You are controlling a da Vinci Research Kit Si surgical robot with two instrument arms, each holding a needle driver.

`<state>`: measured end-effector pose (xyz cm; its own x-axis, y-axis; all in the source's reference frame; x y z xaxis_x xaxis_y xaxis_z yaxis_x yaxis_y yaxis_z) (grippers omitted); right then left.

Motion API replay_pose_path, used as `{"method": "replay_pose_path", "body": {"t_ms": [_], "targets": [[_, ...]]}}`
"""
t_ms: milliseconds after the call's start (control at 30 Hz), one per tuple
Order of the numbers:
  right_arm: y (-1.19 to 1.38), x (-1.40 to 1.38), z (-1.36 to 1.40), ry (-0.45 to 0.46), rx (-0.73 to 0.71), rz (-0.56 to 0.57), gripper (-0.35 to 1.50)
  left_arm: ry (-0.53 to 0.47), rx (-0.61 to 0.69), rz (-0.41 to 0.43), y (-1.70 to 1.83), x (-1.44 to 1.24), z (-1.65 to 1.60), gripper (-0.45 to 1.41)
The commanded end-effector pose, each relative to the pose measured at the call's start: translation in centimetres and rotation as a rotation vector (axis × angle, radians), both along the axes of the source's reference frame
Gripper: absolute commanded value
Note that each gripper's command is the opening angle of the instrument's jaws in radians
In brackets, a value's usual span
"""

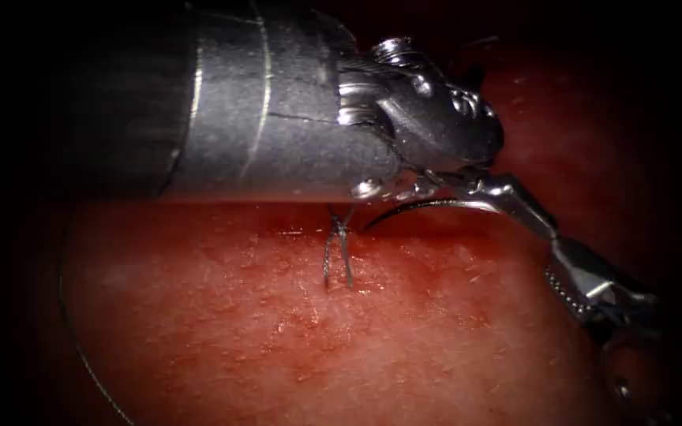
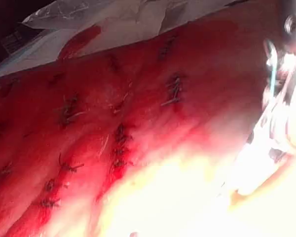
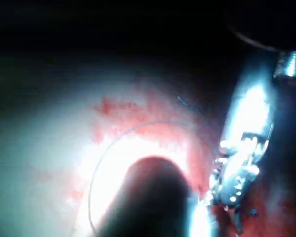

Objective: Wound Closure

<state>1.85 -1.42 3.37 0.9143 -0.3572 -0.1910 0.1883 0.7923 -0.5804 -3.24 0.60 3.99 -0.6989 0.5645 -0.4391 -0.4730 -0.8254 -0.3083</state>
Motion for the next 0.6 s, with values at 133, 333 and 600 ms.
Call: {"method": "replay_pose_path", "body": {"t_ms": [133, 333, 600], "targets": [[-0.05, -0.01, 0.06, -0.001, 0.001, -0.001, -0.35, 0.010, 0.032, 0.060, 0.00, 0.16, 0.05, 1.01], [-0.04, 0.01, 0.06, 0.000, -0.002, -0.005, -0.35, -0.069, 0.102, 0.098, -0.07, 0.18, -0.01, 0.99], [-0.08, 0.04, 0.01, -0.005, -0.023, -0.032, -0.35, -0.040, 0.253, 0.196, -0.22, 0.16, 0.05, 0.83]]}}
